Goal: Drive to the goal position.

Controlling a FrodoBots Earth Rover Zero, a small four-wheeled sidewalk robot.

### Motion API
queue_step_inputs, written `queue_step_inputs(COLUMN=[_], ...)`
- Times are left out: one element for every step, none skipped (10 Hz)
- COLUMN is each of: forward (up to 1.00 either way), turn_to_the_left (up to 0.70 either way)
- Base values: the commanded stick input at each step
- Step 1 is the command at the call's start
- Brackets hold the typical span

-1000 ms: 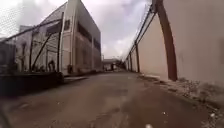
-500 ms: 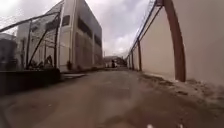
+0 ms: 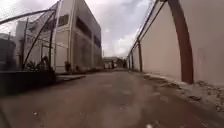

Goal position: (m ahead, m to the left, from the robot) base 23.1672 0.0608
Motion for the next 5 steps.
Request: queue_step_inputs(forward=[0.7, 0.7, 0.7, 0.7, 0.7], turn_to_the_left=[0.02, 0.02, 0.03, 0.03, 0.03])
